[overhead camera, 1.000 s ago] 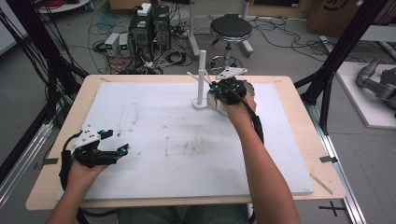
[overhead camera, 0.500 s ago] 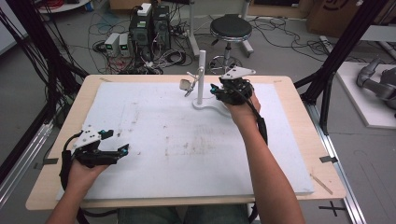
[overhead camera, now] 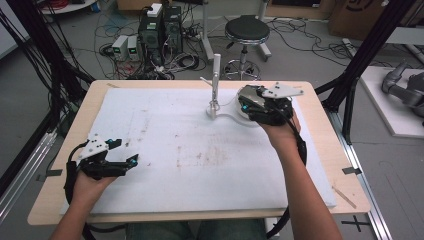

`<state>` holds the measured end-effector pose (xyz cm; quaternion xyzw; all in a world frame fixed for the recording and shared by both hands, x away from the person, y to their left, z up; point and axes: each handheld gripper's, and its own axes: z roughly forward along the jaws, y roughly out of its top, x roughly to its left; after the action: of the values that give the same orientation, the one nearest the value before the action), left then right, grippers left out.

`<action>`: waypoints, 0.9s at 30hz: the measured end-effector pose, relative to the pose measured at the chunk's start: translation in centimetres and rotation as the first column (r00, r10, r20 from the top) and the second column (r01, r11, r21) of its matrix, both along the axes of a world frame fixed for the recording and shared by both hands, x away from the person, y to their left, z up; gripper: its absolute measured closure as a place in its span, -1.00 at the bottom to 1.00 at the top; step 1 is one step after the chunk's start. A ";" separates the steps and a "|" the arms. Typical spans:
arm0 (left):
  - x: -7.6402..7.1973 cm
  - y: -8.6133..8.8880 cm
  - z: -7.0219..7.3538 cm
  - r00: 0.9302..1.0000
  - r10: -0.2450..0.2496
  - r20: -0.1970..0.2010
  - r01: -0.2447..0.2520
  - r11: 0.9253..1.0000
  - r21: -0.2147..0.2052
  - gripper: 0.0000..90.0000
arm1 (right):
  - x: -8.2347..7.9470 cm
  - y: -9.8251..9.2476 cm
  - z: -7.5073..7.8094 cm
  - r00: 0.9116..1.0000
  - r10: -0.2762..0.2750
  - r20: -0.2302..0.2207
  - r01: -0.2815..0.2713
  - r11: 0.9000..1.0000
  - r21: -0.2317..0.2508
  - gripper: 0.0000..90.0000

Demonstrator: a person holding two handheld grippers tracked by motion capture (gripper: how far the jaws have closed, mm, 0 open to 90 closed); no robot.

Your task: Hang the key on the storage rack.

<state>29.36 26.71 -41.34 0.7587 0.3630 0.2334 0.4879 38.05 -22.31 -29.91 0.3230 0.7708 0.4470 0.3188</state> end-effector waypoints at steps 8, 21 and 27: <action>-0.1 -0.2 0.0 1.000 -0.001 0.002 0.001 1.000 -0.001 -0.65 | -2.7 -3.2 -1.6 1.000 -0.013 -0.005 0.013 0.999 0.032 -0.23; -0.1 -0.5 -0.1 1.000 -0.006 -0.004 0.006 1.000 0.001 -0.65 | -5.2 -6.4 -5.3 0.998 -0.040 -0.040 0.043 0.996 0.078 -0.31; -0.1 -0.5 -0.3 1.000 -0.007 -0.008 0.007 1.000 -0.002 -0.65 | -6.0 -7.1 -7.1 0.998 -0.050 -0.036 0.054 0.991 0.124 -0.39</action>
<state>29.22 26.20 -41.65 0.7605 0.3626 0.2284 0.4879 32.09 -29.44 -36.99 0.3696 0.7378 0.4806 0.2968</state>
